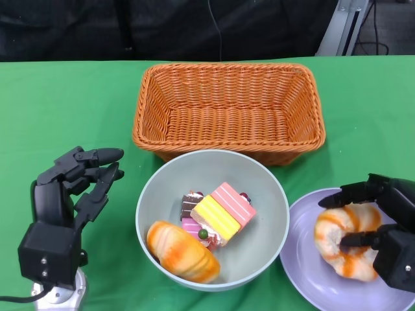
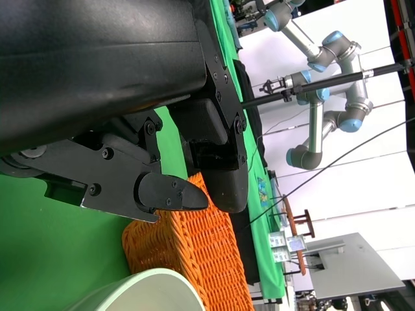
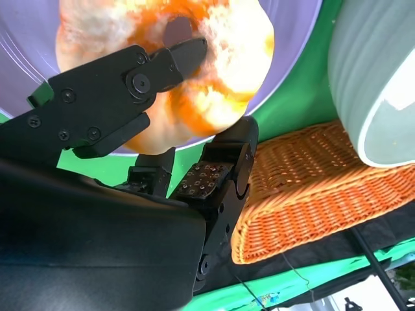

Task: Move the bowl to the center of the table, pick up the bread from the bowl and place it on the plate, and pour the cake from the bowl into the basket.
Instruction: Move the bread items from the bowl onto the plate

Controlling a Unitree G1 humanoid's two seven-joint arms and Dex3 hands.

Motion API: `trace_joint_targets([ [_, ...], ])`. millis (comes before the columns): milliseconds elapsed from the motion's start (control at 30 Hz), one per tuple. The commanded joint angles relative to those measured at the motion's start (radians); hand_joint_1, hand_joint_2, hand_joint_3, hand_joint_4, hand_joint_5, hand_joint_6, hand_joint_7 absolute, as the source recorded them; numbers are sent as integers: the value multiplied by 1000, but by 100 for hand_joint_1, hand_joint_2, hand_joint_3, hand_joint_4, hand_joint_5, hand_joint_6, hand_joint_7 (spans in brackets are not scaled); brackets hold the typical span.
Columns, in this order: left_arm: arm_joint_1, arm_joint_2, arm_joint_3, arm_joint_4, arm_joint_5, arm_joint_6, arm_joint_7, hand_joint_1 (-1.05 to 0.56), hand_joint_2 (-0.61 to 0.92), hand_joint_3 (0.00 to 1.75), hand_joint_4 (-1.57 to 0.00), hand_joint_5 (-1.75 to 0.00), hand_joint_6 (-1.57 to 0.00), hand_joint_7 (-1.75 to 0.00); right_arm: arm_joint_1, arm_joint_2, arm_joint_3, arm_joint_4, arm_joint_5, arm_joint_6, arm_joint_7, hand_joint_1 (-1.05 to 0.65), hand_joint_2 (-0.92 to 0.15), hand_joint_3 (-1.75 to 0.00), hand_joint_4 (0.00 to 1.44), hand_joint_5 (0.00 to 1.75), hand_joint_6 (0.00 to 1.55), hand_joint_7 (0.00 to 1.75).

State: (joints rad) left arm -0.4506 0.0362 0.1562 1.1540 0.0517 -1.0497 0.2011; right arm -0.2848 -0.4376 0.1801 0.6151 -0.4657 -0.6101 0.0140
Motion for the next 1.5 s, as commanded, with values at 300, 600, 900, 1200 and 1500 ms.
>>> trace_joint_targets([
  [300,7,16,6,-8,3,2,11,-17,92,20,-88,-86,-103,-50,14,-36,-2,-79,-26,19,-16,-45,-88,0,76,21,72,0],
  [600,7,16,5,-6,3,2,7,-16,92,21,-87,-86,-102,-50,21,-54,0,-122,-39,32,-3,-55,-92,-1,68,10,72,1],
  [900,7,20,0,-4,23,-1,30,-16,92,22,-88,-85,-103,-50,22,-72,3,-151,-37,57,43,-59,-92,-5,64,5,73,1],
  [1200,5,17,4,-3,19,-1,21,-16,92,21,-88,-84,-102,-49,22,-47,-22,-139,-9,-13,-24,-57,-91,-1,73,7,74,0],
  [1500,7,19,6,-4,17,1,21,-17,92,22,-88,-84,-102,-50,47,-29,-59,-264,53,-72,-49,-60,-92,-3,81,8,74,0],
])
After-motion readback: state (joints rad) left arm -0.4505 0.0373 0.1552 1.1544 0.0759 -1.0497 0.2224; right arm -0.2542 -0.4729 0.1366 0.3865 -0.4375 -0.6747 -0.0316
